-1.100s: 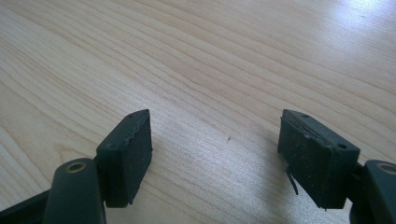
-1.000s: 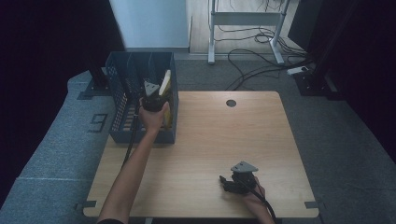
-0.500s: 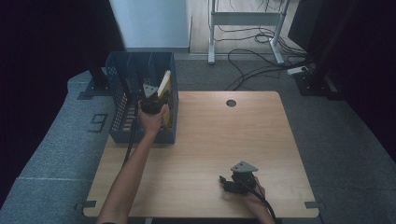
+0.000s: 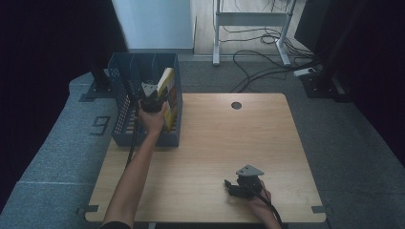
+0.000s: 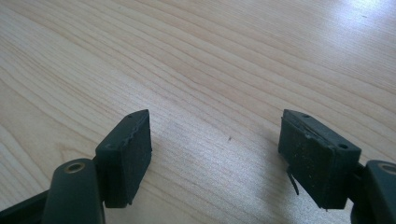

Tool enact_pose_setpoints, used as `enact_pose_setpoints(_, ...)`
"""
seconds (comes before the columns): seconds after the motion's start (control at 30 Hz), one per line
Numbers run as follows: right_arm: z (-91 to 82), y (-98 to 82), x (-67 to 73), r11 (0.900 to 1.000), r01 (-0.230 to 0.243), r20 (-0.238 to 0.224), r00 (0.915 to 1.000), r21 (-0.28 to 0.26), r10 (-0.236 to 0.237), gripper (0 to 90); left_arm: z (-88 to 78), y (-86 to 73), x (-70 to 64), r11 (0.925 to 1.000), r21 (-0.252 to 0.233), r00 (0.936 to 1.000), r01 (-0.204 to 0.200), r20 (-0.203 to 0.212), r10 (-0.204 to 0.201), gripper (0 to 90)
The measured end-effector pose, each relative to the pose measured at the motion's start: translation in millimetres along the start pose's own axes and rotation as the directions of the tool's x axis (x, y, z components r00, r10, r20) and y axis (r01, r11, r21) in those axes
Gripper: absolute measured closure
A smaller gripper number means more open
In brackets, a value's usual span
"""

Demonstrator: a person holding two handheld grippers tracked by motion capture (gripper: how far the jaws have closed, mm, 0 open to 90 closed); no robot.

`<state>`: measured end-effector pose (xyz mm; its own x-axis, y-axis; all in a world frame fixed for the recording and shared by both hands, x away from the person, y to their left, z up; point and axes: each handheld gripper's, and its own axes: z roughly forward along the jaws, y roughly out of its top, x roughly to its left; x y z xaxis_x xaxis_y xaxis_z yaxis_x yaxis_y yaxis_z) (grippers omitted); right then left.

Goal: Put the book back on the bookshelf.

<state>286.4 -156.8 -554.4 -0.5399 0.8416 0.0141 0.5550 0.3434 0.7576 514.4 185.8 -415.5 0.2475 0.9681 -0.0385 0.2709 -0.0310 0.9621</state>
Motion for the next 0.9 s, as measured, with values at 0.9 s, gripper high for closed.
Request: enact_pose_setpoints(0.9, 0.0, 0.0, 0.2, 1.000, 0.004, -0.011, 0.9999, 0.001, -0.004, 24.2, 34.1, -6.1, -18.1, 1.0000, -0.009, 0.9996, 0.000, -0.028, 0.000, 75.1)
